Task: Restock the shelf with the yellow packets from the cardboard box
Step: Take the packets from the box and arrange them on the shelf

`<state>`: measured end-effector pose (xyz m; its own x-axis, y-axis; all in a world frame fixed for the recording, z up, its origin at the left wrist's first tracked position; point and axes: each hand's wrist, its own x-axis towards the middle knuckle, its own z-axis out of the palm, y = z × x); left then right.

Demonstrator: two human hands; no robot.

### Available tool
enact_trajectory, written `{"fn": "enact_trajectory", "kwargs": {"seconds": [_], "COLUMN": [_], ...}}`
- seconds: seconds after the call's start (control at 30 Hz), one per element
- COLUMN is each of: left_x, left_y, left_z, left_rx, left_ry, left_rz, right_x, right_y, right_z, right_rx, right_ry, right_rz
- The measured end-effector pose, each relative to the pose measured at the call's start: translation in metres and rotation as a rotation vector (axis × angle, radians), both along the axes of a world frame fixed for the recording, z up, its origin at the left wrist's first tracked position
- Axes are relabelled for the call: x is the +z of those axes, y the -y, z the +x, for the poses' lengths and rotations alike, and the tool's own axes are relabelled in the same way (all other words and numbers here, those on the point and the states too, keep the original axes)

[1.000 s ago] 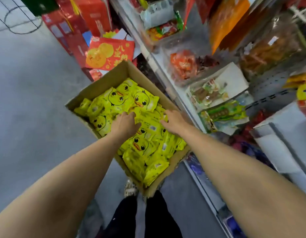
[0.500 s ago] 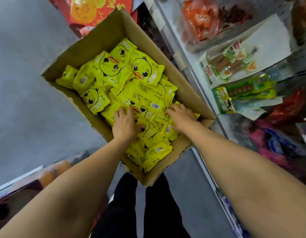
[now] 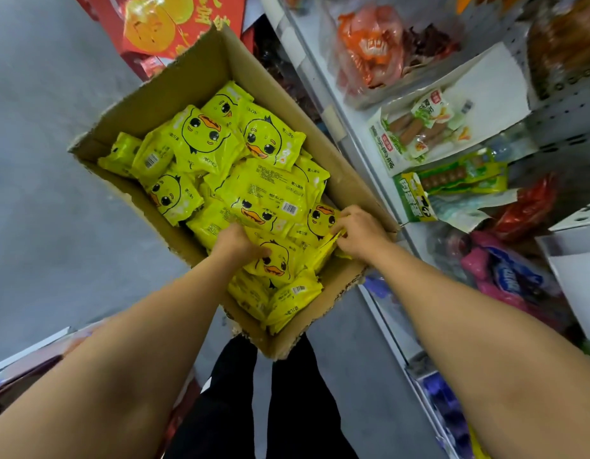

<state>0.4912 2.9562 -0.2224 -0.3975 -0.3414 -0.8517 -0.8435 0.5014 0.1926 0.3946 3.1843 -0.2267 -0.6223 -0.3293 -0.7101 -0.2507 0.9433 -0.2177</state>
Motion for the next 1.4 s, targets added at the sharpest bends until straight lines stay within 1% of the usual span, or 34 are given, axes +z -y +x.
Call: {"fn": "enact_trajectory", "kwargs": {"seconds": [0.07, 0.13, 0.2, 0.27, 0.33, 0.4, 0.47, 0.53, 0.6, 0.7, 0.73, 0.8, 0.87, 0.93, 0.97, 1.0, 1.07, 1.13, 1.23, 1.33, 1.4], "left_x": [0.012, 0.024, 0.039, 0.054, 0.070, 0.088, 0.102, 0.118, 0.132, 0.157, 0.167, 0.187, 0.207, 0.232, 0.243, 0.256, 0.279, 0.303, 0.337, 0.362, 0.380], "left_y": [0.005, 0.011, 0.019, 0.027, 0.033, 0.038, 0.041, 0.043, 0.043, 0.040, 0.038, 0.036, 0.034, 0.028, 0.023, 0.018, 0.006, -0.008, -0.031, -0.059, -0.082], "left_z": [0.000, 0.003, 0.005, 0.007, 0.009, 0.010, 0.012, 0.013, 0.014, 0.018, 0.018, 0.017, 0.011, 0.003, -0.001, -0.005, -0.013, -0.019, -0.030, -0.048, -0.063], "left_rx": [0.053, 0.218, 0.374, 0.532, 0.685, 0.774, 0.810, 0.814, 0.812, 0.844, 0.843, 0.816, 0.777, 0.721, 0.690, 0.664, 0.624, 0.596, 0.546, 0.452, 0.379], "left_ry": [0.003, -0.040, -0.093, -0.158, -0.181, -0.211, -0.236, -0.275, -0.340, -0.444, -0.479, -0.541, -0.596, -0.648, -0.671, -0.696, -0.744, -0.793, -0.857, -0.893, -0.897], "left_rz": [0.040, 0.115, 0.200, 0.310, 0.413, 0.500, 0.513, 0.511, 0.524, 0.632, 0.673, 0.753, 0.837, 0.917, 0.954, 0.994, 1.091, 1.180, 1.223, 1.234, 1.281], "right_x": [0.012, 0.025, 0.038, 0.051, 0.066, 0.084, 0.102, 0.119, 0.139, 0.163, 0.171, 0.184, 0.212, 0.244, 0.258, 0.272, 0.296, 0.320, 0.360, 0.409, 0.442], "right_y": [-0.003, -0.002, 0.001, 0.005, 0.009, 0.014, 0.018, 0.020, 0.023, 0.022, 0.019, 0.011, 0.008, 0.006, 0.004, 0.001, -0.008, -0.021, -0.040, -0.065, -0.086], "right_z": [0.004, 0.009, 0.015, 0.021, 0.026, 0.029, 0.030, 0.031, 0.030, 0.024, 0.023, 0.019, 0.022, 0.027, 0.029, 0.031, 0.031, 0.031, 0.031, 0.039, 0.046], "right_rx": [-0.073, -0.171, -0.223, -0.287, -0.357, -0.432, -0.504, -0.539, -0.621, -0.787, -0.838, -1.011, -1.141, -1.232, -1.271, -1.298, -1.346, -1.390, -1.420, -1.352, -1.302], "right_ry": [0.011, -0.012, -0.072, -0.143, -0.190, -0.205, -0.207, -0.221, -0.211, -0.193, -0.176, -0.106, -0.070, -0.046, 0.003, 0.050, 0.073, 0.058, 0.016, -0.007, -0.032], "right_rz": [-0.047, -0.072, -0.084, -0.144, -0.210, -0.260, -0.313, -0.337, -0.319, -0.234, -0.261, -0.425, -0.598, -0.754, -0.847, -0.949, -1.096, -1.176, -1.267, -1.370, -1.398]}}
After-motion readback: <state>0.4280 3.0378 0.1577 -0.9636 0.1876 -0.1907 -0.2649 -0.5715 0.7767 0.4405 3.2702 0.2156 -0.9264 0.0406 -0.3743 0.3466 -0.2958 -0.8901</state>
